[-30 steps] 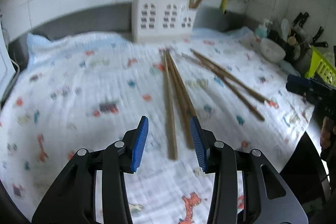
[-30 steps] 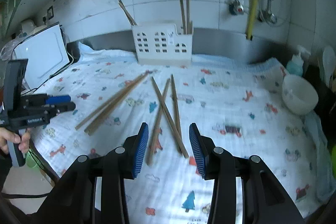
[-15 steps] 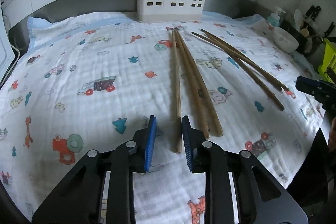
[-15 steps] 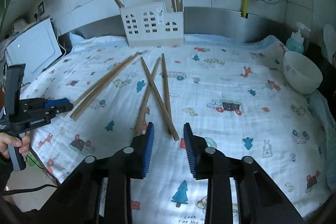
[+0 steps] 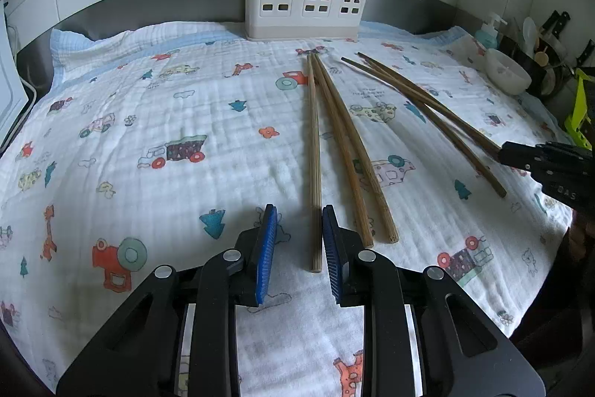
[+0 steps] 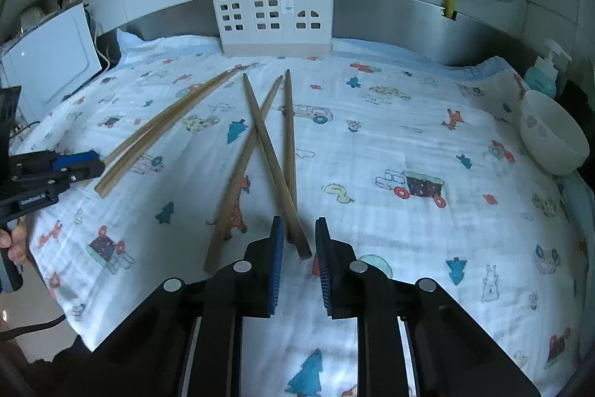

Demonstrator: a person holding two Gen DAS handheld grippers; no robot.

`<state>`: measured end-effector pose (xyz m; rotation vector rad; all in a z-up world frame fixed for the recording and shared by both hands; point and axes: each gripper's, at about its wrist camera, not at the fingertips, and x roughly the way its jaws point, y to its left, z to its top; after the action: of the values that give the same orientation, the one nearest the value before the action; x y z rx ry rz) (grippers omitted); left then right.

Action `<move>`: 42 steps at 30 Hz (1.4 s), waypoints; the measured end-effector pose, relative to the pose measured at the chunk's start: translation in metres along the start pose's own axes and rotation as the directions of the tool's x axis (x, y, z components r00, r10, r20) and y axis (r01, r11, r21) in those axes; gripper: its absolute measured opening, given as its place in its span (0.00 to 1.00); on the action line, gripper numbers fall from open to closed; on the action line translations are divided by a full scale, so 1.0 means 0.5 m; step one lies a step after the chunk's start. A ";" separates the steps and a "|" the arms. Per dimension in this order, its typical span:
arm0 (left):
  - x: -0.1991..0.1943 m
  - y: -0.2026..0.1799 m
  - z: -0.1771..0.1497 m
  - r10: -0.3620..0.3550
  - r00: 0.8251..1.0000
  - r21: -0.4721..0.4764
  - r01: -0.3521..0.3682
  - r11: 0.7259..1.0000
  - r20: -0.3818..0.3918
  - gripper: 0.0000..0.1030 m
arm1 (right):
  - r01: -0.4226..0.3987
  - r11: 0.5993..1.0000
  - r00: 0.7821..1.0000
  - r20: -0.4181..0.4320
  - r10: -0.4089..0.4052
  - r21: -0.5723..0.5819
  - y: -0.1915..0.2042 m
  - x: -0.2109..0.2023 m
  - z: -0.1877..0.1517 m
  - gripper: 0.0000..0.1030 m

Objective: Organize utensils
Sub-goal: 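Lower the left tool onto a wooden chopstick and close on it, then lift the chopstick upright with the left tool and carry it over the holder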

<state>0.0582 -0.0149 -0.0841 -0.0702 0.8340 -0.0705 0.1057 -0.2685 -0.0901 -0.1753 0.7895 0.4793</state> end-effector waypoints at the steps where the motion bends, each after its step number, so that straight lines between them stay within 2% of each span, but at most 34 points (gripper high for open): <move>1: 0.000 0.000 0.000 -0.001 1.000 0.001 0.001 1.000 0.000 0.24 | 0.001 1.000 1.000 0.001 0.000 -0.004 0.001 0.002 0.000 0.12; 9: -0.003 0.000 -0.004 -0.003 1.000 -0.001 0.003 1.000 0.008 0.24 | -0.007 1.000 1.000 0.026 0.008 -0.013 0.012 -0.012 0.003 0.07; 19: 0.003 -0.008 -0.002 -0.001 1.000 0.022 0.001 1.000 0.017 0.24 | -0.082 0.997 0.997 0.016 0.082 0.008 0.046 0.000 -0.002 0.06; 31: 0.005 -0.018 -0.002 0.023 0.999 0.039 -0.024 0.999 0.028 0.23 | -0.067 0.997 0.998 0.018 0.067 0.027 0.049 0.010 -0.005 0.07; 32: 0.006 -0.020 0.000 0.033 0.999 0.042 -0.034 0.999 0.026 0.20 | -0.067 0.997 0.998 0.018 0.067 0.028 0.048 0.010 -0.005 0.07; 33: 0.006 -0.022 0.002 0.043 0.999 0.042 -0.044 0.998 0.027 0.13 | -0.068 0.997 0.998 0.018 0.068 0.028 0.048 0.010 -0.005 0.07; 36: 0.003 -0.022 0.004 0.033 0.999 0.025 -0.034 0.999 0.035 0.07 | -0.071 0.997 0.997 0.019 0.070 0.031 0.047 0.008 -0.003 0.07; 42: 0.010 -0.025 0.004 0.006 1.000 0.035 -0.006 0.999 0.017 0.07 | -0.074 0.997 0.997 0.023 0.073 0.036 0.044 0.003 -0.001 0.06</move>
<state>0.0625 -0.0276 -0.0853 -0.0353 0.8156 -0.0789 0.0957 -0.2486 -0.0911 -0.1072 0.7847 0.5349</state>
